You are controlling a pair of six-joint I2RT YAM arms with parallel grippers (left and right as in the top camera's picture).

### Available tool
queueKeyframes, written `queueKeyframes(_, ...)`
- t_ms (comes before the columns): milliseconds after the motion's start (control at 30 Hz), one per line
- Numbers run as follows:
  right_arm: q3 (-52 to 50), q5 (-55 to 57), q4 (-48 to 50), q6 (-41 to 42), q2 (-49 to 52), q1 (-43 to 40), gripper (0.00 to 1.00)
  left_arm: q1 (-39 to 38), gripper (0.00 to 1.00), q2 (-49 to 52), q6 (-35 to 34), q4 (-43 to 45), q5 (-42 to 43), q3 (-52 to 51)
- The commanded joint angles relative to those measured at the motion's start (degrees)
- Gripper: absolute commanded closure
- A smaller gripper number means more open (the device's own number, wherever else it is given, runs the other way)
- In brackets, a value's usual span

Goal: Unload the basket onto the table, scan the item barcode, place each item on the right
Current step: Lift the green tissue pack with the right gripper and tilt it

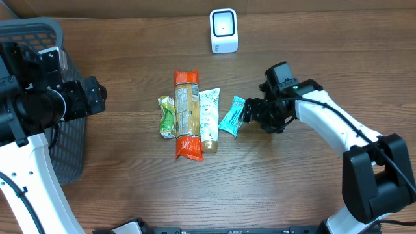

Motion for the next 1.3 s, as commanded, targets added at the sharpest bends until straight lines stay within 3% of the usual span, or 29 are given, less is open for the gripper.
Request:
queueKeyframes(0,0.94,-1.77,1.25,2.80,-0.52,-1.29,0.16,0.20,0.01,0.26,1.09,0.00,0.66,0.37)
queueKeyframes(733,0.87,-1.90,6.56,4.26,-0.52,-1.33,0.14,0.20,0.00,0.26,1.09,0.00,0.66,0.37)
queueKeyframes(1267,-8.57,-3.08,20.81,17.88,-0.52,-2.67,0.11,0.20,0.00,0.26,1.09,0.00,0.66,0.37)
